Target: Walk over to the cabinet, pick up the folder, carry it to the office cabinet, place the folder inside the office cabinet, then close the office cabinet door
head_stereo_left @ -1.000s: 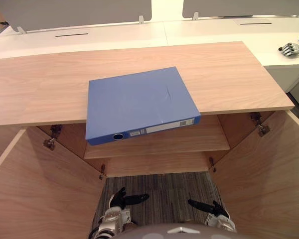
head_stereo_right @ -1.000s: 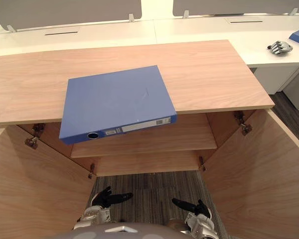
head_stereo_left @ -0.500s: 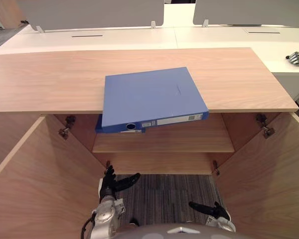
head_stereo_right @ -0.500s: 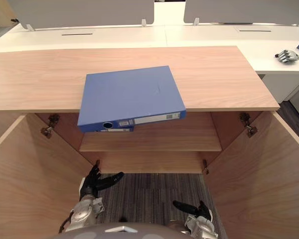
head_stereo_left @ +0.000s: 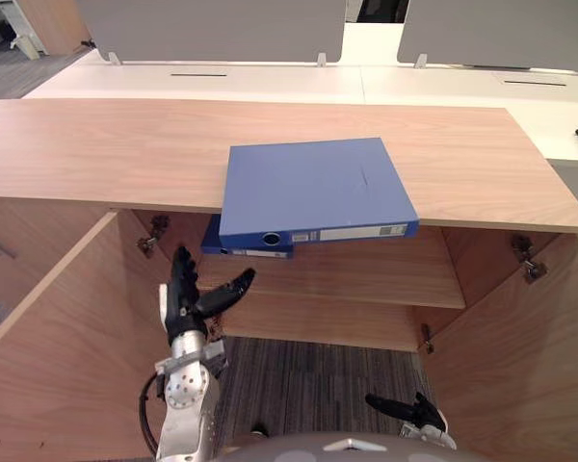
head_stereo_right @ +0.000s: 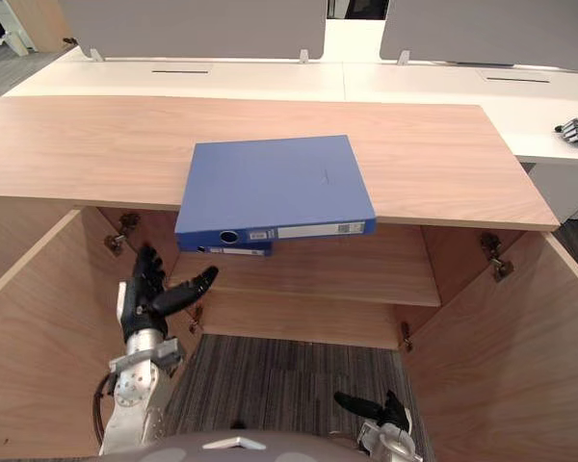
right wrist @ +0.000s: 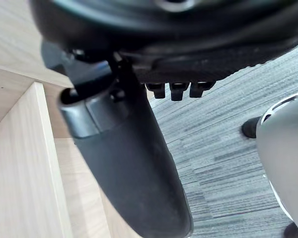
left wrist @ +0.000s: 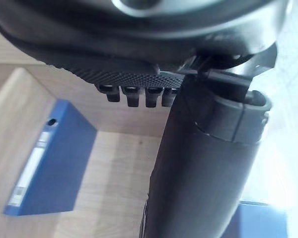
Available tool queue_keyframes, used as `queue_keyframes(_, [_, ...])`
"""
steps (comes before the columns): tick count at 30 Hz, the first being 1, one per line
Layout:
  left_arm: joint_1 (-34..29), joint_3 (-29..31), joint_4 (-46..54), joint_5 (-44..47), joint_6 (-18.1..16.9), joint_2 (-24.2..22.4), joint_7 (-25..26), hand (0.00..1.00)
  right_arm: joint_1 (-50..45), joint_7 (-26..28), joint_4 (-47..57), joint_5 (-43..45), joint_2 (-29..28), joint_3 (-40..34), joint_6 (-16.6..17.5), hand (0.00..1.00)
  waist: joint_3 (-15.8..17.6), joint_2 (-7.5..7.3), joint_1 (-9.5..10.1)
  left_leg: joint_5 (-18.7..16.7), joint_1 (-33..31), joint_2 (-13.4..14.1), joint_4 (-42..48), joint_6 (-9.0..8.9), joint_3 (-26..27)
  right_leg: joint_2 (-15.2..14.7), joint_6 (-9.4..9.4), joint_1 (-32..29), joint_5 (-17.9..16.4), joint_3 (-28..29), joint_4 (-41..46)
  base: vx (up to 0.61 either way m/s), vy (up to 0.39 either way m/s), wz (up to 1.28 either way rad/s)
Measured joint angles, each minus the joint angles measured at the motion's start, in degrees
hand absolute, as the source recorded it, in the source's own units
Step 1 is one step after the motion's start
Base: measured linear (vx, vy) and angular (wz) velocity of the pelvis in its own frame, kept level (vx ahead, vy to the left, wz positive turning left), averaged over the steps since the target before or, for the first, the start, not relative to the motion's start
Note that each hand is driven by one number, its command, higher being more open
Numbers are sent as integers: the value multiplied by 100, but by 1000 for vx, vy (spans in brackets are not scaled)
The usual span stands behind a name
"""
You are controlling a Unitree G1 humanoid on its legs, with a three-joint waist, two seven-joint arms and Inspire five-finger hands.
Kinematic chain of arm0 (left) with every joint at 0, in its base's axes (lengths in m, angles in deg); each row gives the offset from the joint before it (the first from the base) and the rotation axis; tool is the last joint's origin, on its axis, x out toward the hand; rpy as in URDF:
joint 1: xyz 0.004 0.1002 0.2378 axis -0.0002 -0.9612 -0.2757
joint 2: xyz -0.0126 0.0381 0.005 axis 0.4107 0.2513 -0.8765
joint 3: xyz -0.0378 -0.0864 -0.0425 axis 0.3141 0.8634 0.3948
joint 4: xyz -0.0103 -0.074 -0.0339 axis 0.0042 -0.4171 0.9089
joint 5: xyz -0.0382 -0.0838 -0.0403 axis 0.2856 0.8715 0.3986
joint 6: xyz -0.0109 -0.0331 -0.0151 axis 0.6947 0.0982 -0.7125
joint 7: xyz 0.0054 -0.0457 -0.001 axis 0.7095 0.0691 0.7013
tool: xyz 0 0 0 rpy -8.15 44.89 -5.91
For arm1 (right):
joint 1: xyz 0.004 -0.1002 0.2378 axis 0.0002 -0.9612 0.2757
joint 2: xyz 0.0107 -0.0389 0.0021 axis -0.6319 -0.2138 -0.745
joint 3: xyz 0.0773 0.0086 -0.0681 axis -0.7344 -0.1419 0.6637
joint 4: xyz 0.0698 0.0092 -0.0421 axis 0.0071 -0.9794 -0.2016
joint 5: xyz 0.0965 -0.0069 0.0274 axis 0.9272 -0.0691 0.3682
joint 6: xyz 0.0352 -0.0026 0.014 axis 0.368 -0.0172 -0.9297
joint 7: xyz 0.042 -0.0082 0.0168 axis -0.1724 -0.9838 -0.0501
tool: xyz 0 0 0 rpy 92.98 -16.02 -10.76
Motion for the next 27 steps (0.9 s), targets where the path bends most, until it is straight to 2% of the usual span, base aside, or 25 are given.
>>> queue_keyframes(5, [-2,-85,240,-209,-108,0,81,100,-14,12,-161,-1,9,-2,7,100,-178,-23,14,-30,27,3,-1,-34,-5,18,-2,54,-2,99,-51,0,0,0])
queue_keyframes(13, [-94,-99,624,-399,-112,47,83,100,11,93,-301,-9,138,2,4,100,-270,96,14,-25,49,61,-32,-42,-4,104,-21,57,-10,223,-45,-24,-12,-2])
queue_keyframes(17, [-93,-101,620,-629,-112,486,-28,100,8,123,-374,-19,217,2,-7,100,-303,150,9,-24,79,65,-34,-42,-9,113,-37,58,-15,222,-43,0,0,0])
queue_keyframes(27, [-74,-107,620,-1122,-112,1376,-358,100,18,238,-397,-25,249,8,-54,100,-267,97,-9,-23,123,27,-38,-40,-53,87,-69,106,-24,190,-116,-4,-1,2])
